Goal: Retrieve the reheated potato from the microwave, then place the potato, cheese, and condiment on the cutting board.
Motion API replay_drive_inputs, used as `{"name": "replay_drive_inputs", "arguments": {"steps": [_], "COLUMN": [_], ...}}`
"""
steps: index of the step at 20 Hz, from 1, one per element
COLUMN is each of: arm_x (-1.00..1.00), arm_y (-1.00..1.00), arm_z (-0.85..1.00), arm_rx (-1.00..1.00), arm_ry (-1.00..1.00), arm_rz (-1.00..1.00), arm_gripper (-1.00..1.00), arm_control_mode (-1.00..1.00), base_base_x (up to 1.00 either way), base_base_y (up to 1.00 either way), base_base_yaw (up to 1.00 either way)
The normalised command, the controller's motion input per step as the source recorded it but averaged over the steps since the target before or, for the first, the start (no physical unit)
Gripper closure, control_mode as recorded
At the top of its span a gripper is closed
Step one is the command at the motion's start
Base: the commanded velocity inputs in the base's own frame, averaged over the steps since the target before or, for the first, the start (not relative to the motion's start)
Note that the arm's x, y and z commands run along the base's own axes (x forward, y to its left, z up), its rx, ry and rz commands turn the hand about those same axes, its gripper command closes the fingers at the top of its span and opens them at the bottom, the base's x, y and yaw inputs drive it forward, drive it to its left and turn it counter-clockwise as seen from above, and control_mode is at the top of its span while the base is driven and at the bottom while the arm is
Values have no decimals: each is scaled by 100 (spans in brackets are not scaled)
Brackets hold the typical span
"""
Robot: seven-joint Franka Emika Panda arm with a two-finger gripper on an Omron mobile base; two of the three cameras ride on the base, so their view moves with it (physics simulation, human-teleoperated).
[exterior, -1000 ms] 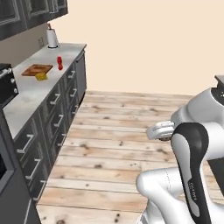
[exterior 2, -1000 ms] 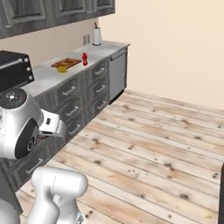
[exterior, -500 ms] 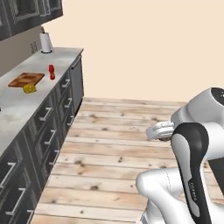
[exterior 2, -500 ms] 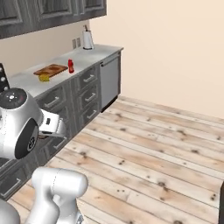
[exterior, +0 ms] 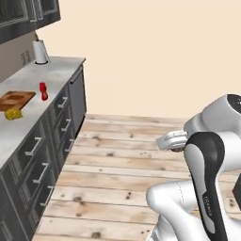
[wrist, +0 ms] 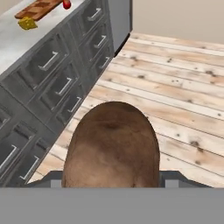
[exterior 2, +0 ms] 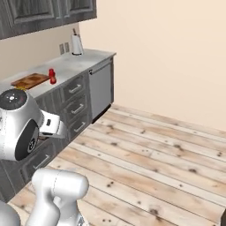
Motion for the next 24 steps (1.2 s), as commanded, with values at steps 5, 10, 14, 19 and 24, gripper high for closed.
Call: {"name": "replay_drive_inputs", "arguments": {"steps": [5, 10, 14, 19, 24], "arm_x": [0, 0, 0, 0, 0], "arm_y": [0, 0, 0, 0, 0], "arm_z": [0, 0, 0, 0, 0], "arm_rx": [0, 0, 0, 0, 0], "arm_ry": [0, 0, 0, 0, 0], "arm_rz": [0, 0, 0, 0, 0], "arm_gripper": [100, 100, 100, 100, 100], "arm_control_mode": [100, 100, 100, 100, 100], "base_base_x": [94, 94, 94, 92, 83], "base_base_y": [0, 0, 6, 12, 8], "base_base_yaw": [0, 0, 5, 13, 21]}}
